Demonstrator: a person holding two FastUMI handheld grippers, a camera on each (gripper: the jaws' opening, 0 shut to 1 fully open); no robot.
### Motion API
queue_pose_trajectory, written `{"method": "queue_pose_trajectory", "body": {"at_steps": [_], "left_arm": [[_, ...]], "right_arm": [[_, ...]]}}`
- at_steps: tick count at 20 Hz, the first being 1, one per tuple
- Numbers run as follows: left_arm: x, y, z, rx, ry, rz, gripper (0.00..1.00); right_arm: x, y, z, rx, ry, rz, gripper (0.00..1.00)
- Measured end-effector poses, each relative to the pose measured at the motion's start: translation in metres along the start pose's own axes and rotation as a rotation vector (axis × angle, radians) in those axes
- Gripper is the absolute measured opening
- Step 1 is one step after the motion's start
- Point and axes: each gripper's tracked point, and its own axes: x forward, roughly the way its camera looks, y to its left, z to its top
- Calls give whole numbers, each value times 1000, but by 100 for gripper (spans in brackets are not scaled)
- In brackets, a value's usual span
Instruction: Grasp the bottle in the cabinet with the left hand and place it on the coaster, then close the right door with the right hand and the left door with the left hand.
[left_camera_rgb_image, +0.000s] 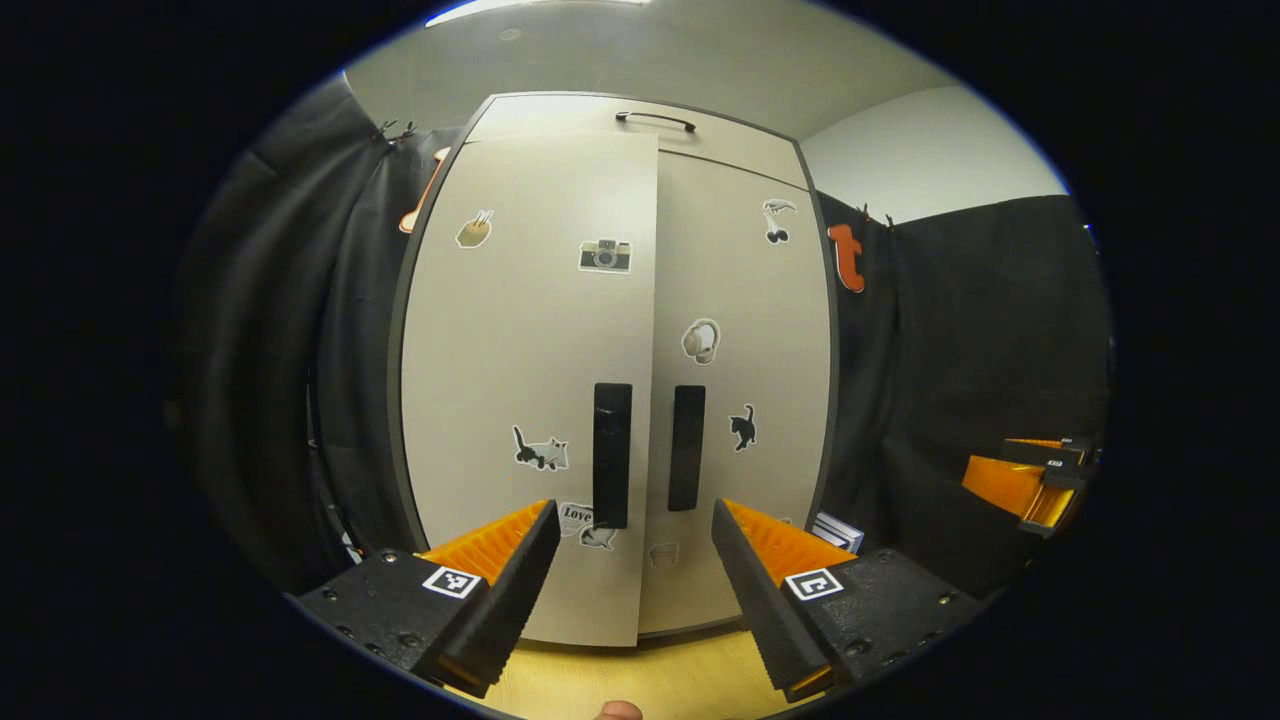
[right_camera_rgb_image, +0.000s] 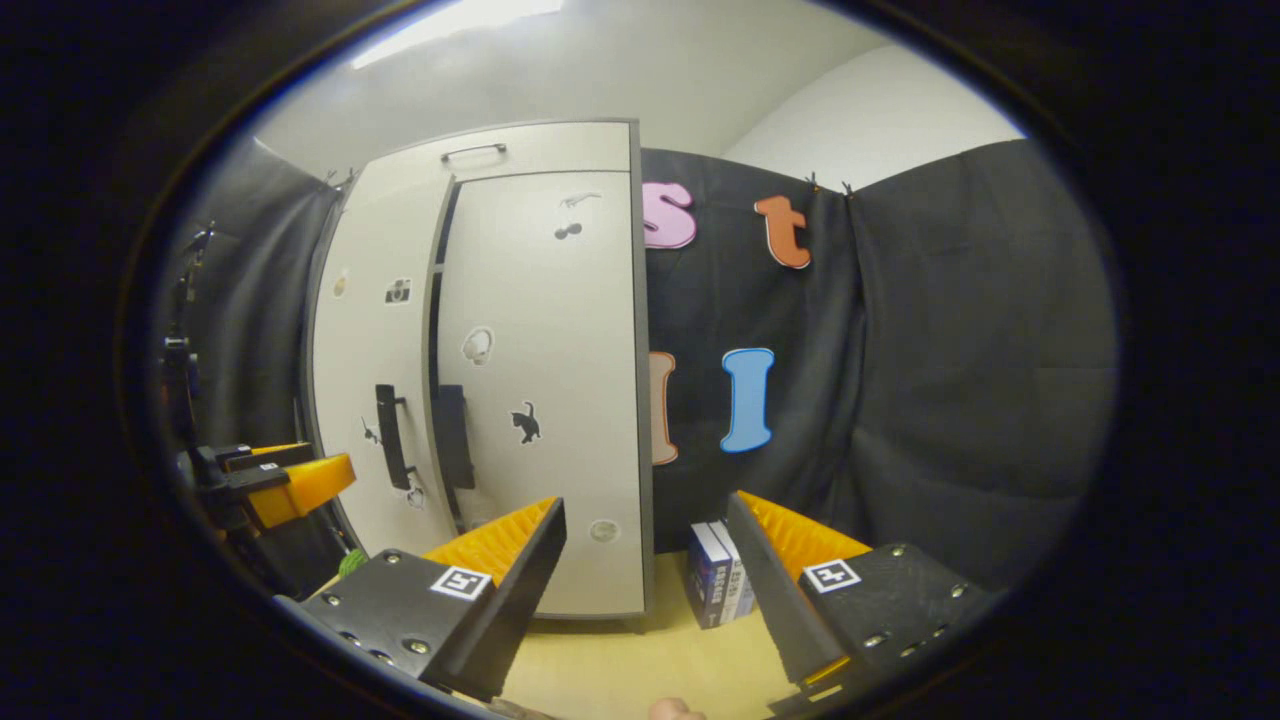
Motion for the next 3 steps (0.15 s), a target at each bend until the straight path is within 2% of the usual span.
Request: {"method": "queue_pose_trajectory", "body": {"at_steps": [1,2,3], "left_arm": [[1,1,0,0,1,1,95],[1,1,1,0,3,3,95],[0,2,0,1,5,6,95]], "right_arm": [[0,1,1,-1,-1,2,98],[0,2,0,-2,-1,5,93],[0,4,1,-2,-1,8,98]]}}
